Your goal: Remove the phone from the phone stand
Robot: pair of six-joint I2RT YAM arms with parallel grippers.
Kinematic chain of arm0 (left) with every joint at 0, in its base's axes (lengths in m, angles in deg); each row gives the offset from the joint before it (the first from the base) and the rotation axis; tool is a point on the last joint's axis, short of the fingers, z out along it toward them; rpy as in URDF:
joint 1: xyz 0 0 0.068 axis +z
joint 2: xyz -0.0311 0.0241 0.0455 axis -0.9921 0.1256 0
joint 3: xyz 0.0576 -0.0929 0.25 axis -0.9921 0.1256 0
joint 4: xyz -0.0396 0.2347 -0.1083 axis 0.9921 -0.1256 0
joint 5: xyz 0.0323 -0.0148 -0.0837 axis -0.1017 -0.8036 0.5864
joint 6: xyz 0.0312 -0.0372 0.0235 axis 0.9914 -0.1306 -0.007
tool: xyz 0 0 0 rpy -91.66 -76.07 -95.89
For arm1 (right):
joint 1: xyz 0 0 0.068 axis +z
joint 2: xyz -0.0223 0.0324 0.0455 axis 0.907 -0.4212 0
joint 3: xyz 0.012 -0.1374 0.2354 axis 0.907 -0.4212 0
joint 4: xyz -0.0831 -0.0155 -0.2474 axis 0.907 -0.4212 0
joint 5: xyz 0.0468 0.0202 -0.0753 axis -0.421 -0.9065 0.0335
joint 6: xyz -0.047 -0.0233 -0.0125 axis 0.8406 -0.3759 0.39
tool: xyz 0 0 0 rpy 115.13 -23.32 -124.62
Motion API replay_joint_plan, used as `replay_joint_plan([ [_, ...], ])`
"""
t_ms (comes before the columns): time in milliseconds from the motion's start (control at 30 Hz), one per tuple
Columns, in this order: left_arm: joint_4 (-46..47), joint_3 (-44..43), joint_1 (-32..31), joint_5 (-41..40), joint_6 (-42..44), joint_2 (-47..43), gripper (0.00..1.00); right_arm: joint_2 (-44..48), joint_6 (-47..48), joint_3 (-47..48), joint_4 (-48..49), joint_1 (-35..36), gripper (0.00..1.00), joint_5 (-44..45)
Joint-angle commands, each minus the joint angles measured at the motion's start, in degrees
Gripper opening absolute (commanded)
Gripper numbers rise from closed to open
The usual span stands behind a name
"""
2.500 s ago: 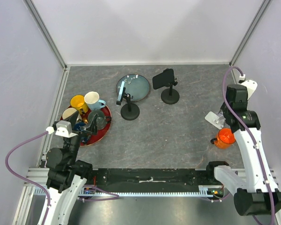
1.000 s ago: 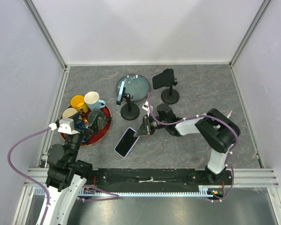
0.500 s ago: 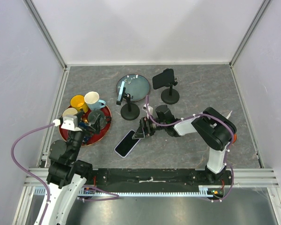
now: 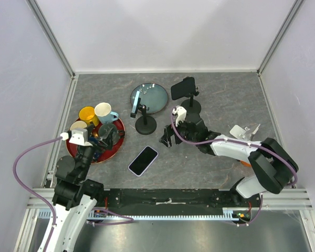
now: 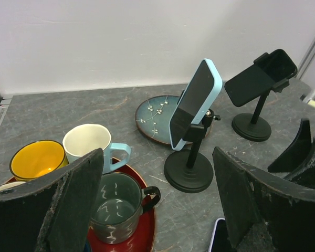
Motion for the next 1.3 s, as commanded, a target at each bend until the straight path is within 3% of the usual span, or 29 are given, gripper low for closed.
replay_joint_plan([
  [0, 0.44, -1.91, 0.01, 1.66, 2.47, 0.82, 0.91, 1.39, 9.81, 4.38, -3.67, 0.38, 0.98, 6.18],
  [133, 0.44, -2.09, 0.09, 1.84, 2.47, 0.9, 0.91, -1.43, 10.8, 8.17, 3.33, 0.38, 0.98, 3.19],
  [367, 1.4, -1.91, 0.09, 2.36, 2.91, 0.73, 0.91, -10.56, 9.48, 11.42, 24.15, 0.03, 0.96, 3.98],
  [567, 1.67, -1.91, 0.09, 3.5, 2.91, 2.13, 0.91, -19.62, 11.67, 15.03, 37.24, 0.03, 0.85, 0.03],
  [1033, 3.34, -2.17, 0.01, 6.32, 3.44, 7.31, 0.9, -35.44, 11.42, 26.81, 41.67, 0.03, 0.72, -3.93],
  [1233, 4.12, -2.35, 0.01, 9.47, 3.7, 9.43, 0.9, -36.59, 11.5, 26.72, 42.2, 0.03, 0.55, -5.43],
  [1267, 4.48, -2.44, 0.09, 11.4, 3.61, 10.21, 0.9, -35.98, 11.68, 25.94, 42.2, 0.03, 0.47, -5.6],
])
